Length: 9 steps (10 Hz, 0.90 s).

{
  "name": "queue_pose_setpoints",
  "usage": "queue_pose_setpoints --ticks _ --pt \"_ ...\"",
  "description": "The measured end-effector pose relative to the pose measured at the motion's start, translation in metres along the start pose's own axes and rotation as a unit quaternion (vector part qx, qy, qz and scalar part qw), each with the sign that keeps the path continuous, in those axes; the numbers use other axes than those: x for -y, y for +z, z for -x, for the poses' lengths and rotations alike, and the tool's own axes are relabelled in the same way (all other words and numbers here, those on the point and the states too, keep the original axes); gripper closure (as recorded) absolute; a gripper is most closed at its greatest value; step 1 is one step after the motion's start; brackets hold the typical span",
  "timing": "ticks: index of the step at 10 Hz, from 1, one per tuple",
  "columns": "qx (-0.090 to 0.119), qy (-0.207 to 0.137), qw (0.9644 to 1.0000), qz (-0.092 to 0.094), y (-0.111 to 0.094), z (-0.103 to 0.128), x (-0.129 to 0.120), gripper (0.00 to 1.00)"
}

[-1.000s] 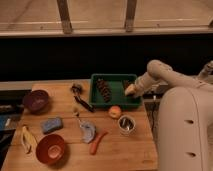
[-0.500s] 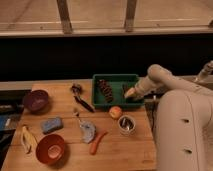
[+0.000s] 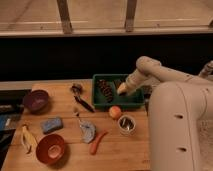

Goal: Wipe tray with eraser

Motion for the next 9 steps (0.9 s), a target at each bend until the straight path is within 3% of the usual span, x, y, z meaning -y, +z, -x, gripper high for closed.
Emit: queue_pose_setpoints --ticks 4,9 --pt "-0.016 0.029 0.9982 -0.049 0.002 -0.015 0.032 1.0" --pt "-0.009 0.04 0.9961 -0.078 -0.002 -0.008 0.043 1.0"
